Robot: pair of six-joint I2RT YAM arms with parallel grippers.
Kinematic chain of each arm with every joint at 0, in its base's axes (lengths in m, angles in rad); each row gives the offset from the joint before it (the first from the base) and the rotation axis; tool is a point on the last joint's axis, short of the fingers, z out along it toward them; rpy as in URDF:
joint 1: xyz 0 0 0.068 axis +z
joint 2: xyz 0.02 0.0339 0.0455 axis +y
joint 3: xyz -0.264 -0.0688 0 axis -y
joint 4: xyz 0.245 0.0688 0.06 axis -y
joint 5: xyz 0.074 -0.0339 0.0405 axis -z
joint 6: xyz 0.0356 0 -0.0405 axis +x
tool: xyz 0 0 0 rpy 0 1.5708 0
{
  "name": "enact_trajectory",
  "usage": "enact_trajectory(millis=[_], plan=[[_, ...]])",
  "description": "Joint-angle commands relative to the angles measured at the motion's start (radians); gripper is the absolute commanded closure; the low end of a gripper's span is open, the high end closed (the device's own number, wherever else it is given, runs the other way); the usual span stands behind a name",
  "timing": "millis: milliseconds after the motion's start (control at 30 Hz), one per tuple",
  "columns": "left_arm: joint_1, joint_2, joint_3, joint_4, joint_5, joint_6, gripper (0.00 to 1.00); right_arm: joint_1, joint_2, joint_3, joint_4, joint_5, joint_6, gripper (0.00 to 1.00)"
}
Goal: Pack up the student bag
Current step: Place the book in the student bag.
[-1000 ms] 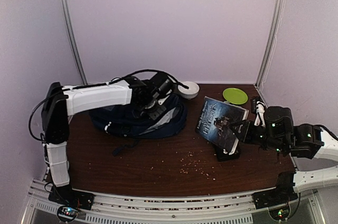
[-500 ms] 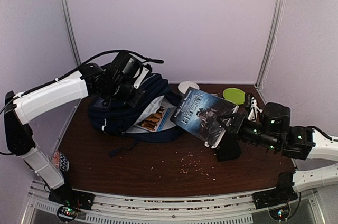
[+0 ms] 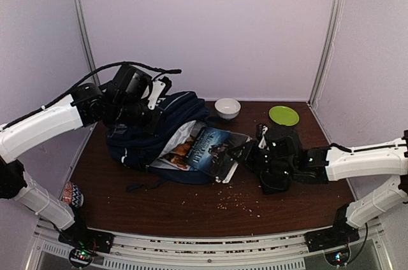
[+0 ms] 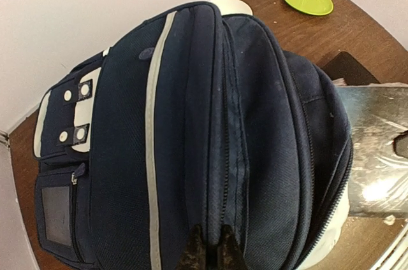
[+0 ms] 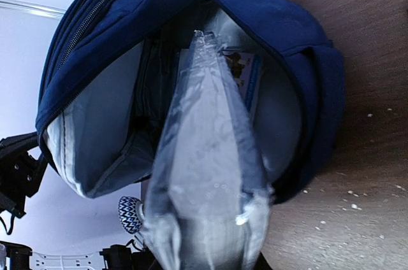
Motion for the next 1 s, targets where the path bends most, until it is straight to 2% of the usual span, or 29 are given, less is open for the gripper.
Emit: enact_trajectory(millis=[0,233,433,567,633,700,833,967], plan=[[-0.021,-0.091,-0.002,0.196,0.091,-0.069,1.0,-0.011,0.129,0.146,0.318,-0.052,0.066,1.0],[-0.024,-0.16,-0.066,0.238,0.1,-0.116,1.0,-0.006,0.446,0.322,0.382,-0.079,0.148,1.0],[-0.024,-0.204,-0.114,0.264,0.106,-0.136,1.0,-0.002,0.653,0.51,0.341,-0.119,0.115,1.0],[-0.024,-0.225,-0.143,0.275,0.103,-0.146,1.0,-0.006,0.737,0.61,0.294,-0.146,0.092,0.91],[-0.024,-0.235,-0.156,0.286,0.11,-0.154,1.0,-0.009,0.779,0.651,0.271,-0.139,0.087,0.89],[-0.024,-0.241,-0.164,0.296,0.118,-0.16,1.0,-0.016,0.822,0.696,0.258,-0.148,0.088,0.76],[-0.024,-0.246,-0.169,0.287,0.095,-0.156,1.0,-0.021,0.827,0.705,0.246,-0.18,0.092,0.39],[-0.024,-0.247,-0.174,0.282,0.048,-0.15,1.0,-0.024,0.729,0.638,0.207,-0.167,0.063,0.19]])
